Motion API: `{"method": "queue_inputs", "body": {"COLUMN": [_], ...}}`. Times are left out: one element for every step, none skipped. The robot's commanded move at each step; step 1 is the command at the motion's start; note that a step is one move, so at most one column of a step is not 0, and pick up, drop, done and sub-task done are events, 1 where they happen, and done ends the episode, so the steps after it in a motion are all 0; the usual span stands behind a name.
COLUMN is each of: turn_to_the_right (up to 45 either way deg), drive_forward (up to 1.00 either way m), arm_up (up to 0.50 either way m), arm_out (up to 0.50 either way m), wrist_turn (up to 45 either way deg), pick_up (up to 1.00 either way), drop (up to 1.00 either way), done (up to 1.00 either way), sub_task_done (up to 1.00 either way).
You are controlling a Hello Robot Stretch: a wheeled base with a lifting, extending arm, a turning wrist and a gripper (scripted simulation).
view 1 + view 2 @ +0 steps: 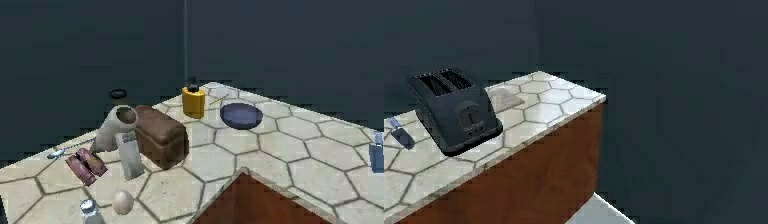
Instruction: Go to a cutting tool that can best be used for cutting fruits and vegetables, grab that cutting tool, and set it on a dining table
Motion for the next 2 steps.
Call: {"method": "queue_inputs", "body": {"turn_to_the_right": [45.0,36.0], "drive_forward": [0.00,0.00], "arm_up": [0.00,0.00], "arm_out": [0.00,0.00], "wrist_turn": [0.0,0.0], "pick_up": [0.00,0.00], "drop": [0.00,0.00], "done": [0.00,0.00], "sub_task_done": [0.00,0.00]}}
